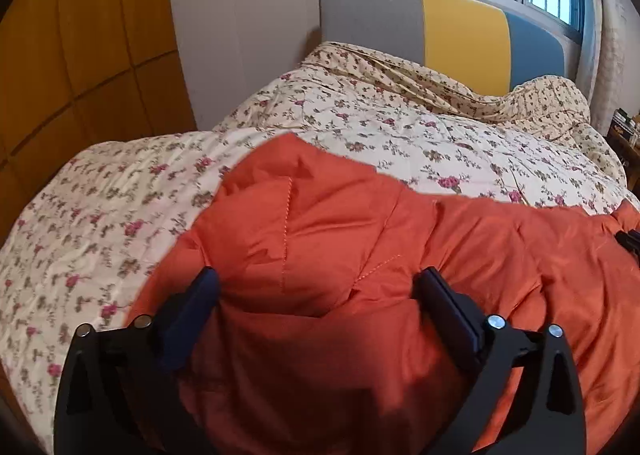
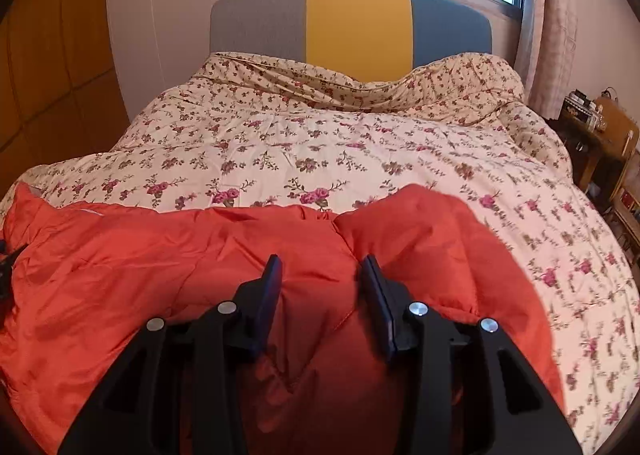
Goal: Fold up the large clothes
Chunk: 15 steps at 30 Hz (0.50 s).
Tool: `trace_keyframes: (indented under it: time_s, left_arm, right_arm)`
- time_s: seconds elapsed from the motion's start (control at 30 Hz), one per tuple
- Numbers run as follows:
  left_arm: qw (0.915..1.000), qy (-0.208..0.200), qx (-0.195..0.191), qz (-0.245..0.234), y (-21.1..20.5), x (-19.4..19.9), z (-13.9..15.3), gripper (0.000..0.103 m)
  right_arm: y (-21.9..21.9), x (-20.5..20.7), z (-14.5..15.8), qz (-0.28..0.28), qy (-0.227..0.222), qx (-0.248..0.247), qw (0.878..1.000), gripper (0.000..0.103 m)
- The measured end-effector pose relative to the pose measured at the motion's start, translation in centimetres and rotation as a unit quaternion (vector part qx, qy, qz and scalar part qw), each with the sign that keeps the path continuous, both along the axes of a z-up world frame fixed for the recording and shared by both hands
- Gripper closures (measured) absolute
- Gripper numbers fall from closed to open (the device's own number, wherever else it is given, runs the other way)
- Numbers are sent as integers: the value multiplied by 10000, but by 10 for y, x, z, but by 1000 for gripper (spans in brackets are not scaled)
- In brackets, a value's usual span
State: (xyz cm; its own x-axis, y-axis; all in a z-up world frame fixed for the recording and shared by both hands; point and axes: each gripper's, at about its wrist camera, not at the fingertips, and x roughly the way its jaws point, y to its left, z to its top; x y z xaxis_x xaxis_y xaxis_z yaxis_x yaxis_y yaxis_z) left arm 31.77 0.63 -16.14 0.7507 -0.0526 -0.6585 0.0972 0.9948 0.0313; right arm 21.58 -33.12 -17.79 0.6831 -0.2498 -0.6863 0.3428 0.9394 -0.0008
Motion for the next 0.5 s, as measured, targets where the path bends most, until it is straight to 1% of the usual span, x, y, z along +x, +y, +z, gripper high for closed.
trace_keyframes:
  time_s: [0.07, 0.23, 0.3, 0.4, 0.5]
  left_arm:
    - [9999, -83, -121, -29, 3, 0, -7, 3]
    - [9994, -42, -345, -44, 7, -1, -12, 3]
    - [9990, -16, -443, -63, 10, 0, -12, 3]
    - [9988, 49, -483, -84, 13, -3, -8, 3]
    - [9986, 30, -516, -65, 20, -20, 1, 3]
  right_arm:
    - [0, 2, -7, 24, -5, -35, 10000, 60]
    - [0, 5, -18, 21, -115, -14, 9999, 60]
    - [-2, 6, -19, 33, -103, 30, 9999, 60]
    - [-3, 7, -17, 52, -32, 92, 9999, 60]
    - [0, 4, -7, 24, 108, 9, 9999, 59]
